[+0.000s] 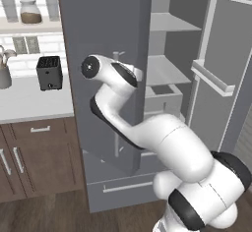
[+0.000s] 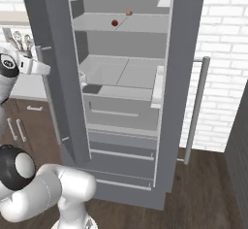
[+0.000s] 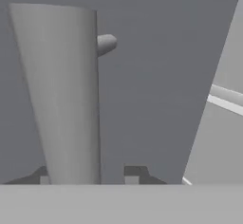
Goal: Take the strawberry from the fridge and place it on top of the pancake, located on the dining counter.
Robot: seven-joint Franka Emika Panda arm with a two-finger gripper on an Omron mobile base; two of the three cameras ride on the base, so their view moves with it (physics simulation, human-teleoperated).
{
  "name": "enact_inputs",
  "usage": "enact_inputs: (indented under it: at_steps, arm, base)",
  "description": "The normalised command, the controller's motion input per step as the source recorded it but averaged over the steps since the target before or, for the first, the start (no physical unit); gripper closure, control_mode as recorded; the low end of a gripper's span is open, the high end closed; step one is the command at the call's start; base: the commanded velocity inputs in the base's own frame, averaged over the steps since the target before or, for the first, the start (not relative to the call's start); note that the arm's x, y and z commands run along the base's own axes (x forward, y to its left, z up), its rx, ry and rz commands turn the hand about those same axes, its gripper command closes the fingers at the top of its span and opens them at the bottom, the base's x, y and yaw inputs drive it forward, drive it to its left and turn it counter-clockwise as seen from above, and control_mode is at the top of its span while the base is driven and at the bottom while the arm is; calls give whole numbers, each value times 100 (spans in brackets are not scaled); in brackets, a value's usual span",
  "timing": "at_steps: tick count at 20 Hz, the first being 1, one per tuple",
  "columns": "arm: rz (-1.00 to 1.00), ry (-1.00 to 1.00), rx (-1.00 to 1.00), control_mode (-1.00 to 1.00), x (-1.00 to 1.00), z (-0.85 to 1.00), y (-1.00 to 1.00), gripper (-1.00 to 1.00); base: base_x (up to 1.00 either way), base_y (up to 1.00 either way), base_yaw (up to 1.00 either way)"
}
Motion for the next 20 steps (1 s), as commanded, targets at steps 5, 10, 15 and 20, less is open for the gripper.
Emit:
enact_inputs:
  at_steps: [5, 10, 15, 20]
  arm:
    - [-8, 0, 0, -100, -11, -3, 52, -100]
    - [-6, 3, -1, -100, -38, -6, 35, -100]
    - [-14, 3, 0, -100, -81, -13, 18, -100]
    - [-2, 2, 7, -100, -95, 1, -17, -100]
  base:
    - [0, 0, 0]
    - [0, 0, 0]
    - [0, 0, 0]
    - [0, 0, 0]
